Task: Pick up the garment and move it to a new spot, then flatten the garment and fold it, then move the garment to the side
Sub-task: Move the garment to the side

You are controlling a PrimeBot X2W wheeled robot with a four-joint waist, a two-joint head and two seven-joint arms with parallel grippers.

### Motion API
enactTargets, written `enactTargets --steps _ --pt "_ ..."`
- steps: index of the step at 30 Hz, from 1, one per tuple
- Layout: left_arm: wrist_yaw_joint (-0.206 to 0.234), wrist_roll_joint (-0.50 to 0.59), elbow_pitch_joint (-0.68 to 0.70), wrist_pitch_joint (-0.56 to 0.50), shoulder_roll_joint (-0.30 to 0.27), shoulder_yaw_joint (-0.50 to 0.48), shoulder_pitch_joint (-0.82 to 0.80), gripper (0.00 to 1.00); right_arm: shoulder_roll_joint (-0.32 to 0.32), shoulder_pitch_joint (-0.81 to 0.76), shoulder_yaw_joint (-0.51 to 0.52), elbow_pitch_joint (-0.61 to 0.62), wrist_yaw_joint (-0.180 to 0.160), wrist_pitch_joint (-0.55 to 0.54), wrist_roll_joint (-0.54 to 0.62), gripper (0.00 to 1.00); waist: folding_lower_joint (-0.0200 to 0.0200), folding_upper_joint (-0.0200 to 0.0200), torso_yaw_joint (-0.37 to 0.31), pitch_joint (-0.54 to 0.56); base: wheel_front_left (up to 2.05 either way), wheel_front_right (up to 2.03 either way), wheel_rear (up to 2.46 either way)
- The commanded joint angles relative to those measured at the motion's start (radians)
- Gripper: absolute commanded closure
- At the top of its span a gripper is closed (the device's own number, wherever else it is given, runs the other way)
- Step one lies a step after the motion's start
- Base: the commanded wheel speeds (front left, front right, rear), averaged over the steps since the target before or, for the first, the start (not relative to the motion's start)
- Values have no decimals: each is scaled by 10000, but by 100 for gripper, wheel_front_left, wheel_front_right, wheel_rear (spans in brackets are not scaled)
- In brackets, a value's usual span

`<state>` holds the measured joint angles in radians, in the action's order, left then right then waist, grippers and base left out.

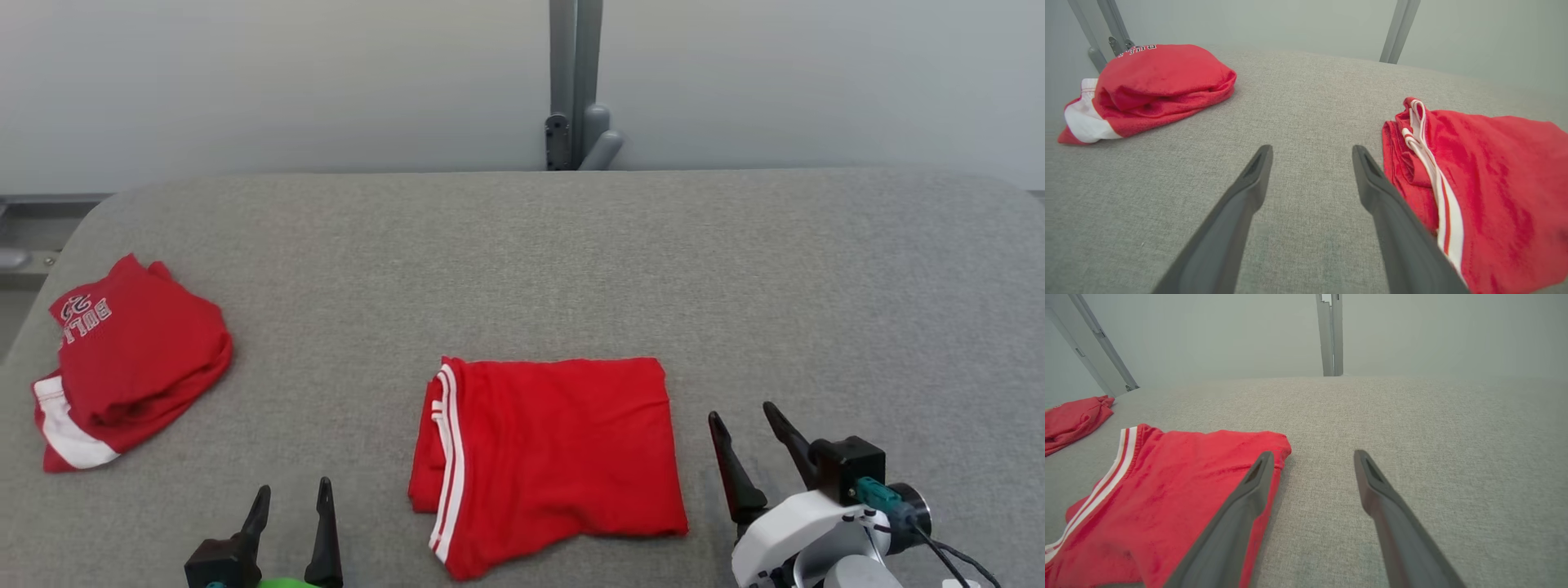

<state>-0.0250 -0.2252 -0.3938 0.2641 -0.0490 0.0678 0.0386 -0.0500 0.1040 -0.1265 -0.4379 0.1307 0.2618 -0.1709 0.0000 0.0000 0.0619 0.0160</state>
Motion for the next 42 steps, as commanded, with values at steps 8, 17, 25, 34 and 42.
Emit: enactTargets --steps 8,17,25,34,42 --pt "-18 -7 -2 2 -29 78 -200 0 -33 386 -588 -932 -2 34 -11 0 0 0 1401 -466 0 0 0" --pt "50 -100 -16 3 -29 187 -307 0 -29 1196 -858 -2767 -2 17 -407 0 0 0 1680 -668 0 0 0" --pt "80 -184 -64 2 -31 376 -406 0 -24 1933 -1616 -3976 -2 -412 -1559 2 0 0 1661 -704 0 0 0" --pt "92 -145 -144 2 -28 240 -158 0 -220 2276 -1437 -4151 -12 28 -873 100 0 0 645 -441 0 0 0" --pt "-10 -293 -2 2 -29 441 -363 0 -334 2036 -725 -3868 -11 37 -290 100 0 0 -1476 -329 0 0 0"
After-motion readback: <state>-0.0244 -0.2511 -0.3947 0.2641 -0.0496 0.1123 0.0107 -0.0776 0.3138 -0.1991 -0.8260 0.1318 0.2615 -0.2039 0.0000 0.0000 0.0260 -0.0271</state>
